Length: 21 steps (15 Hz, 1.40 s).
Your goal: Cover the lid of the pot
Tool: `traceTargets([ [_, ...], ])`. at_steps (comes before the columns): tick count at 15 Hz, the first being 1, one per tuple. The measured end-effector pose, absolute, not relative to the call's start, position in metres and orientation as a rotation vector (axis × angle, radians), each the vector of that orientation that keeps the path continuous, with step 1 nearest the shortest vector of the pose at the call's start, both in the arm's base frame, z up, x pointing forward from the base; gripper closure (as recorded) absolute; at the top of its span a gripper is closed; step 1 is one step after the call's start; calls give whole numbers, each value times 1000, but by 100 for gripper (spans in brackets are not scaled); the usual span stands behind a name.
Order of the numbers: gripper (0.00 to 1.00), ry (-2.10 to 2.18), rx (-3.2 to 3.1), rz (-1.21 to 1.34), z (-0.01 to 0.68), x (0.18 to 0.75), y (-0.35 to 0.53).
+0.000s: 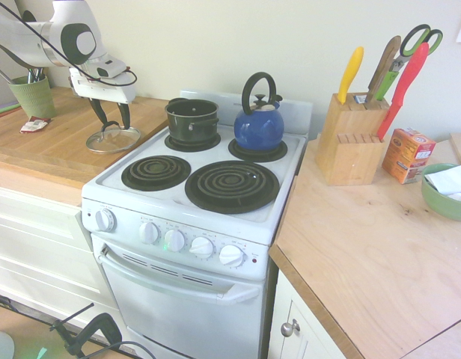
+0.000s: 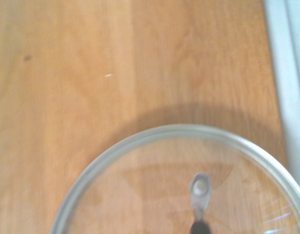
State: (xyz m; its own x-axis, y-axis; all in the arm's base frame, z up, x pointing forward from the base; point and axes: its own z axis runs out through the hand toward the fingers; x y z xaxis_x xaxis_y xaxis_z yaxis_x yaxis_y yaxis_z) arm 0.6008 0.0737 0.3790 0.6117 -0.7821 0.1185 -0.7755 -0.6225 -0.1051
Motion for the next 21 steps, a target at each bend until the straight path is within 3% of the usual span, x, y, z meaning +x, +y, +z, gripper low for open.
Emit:
traceTargets([
  [21,100,1405,-2762,-184,372,600,84],
])
